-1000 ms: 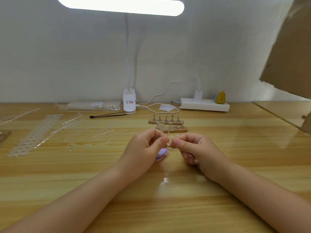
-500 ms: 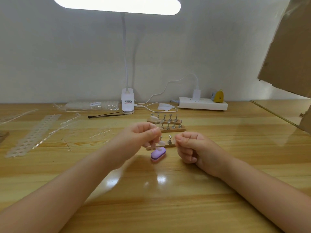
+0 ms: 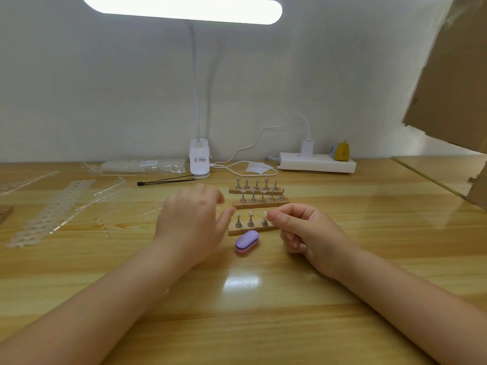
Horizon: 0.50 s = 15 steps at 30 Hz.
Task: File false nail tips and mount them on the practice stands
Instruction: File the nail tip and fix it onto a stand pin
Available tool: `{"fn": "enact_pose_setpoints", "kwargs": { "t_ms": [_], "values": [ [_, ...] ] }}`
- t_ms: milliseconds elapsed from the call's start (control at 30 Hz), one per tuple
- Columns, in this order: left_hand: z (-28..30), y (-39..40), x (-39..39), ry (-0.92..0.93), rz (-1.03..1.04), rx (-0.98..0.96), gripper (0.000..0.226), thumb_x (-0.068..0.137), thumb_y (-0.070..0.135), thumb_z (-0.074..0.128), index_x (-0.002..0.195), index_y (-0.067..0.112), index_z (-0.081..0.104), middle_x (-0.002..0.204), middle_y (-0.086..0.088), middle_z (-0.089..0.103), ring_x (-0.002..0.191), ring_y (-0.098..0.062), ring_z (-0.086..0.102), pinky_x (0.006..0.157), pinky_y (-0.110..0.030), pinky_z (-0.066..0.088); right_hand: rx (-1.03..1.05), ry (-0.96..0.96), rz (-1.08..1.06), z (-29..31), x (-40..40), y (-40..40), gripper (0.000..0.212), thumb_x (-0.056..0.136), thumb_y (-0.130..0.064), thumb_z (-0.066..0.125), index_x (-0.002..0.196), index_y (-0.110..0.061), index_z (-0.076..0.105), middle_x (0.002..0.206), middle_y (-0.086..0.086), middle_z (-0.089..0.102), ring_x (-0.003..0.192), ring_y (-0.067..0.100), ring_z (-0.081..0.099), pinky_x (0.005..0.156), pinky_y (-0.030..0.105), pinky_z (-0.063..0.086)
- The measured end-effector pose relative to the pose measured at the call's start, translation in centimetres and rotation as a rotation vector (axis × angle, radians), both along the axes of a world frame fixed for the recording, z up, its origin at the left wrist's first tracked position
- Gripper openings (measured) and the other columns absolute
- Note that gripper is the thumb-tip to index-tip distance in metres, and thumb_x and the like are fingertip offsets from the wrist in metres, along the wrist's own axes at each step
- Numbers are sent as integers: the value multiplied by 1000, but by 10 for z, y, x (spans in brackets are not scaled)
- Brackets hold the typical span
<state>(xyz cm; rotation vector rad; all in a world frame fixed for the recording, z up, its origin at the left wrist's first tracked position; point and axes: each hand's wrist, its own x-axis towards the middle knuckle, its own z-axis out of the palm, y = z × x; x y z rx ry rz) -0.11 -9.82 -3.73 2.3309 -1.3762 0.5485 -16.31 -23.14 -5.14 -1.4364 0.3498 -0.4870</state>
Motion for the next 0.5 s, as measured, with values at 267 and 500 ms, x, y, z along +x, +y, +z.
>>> {"fn": "enact_pose_setpoints", "kwargs": {
  "t_ms": [267, 500],
  "values": [
    [-14, -3, -25, 142, -337, 49, 16, 92, 38, 55, 95, 23, 61, 94, 10, 58, 91, -13, 53, 76, -29, 45, 91, -76, -67, -1, 2, 3, 26, 73, -25, 72, 87, -4, 72, 49, 1, 44, 42, 9, 37, 41, 19, 29],
    [-12, -1, -17, 68, -501, -401, 21, 79, 9, 72, 97, 7, 62, 89, 0, 61, 78, -13, 56, 69, -34, 51, 175, -77, -48, -1, 4, 6, 21, 77, -22, 66, 85, -3, 68, 47, -1, 42, 39, 7, 34, 40, 19, 26]
  ]
}}
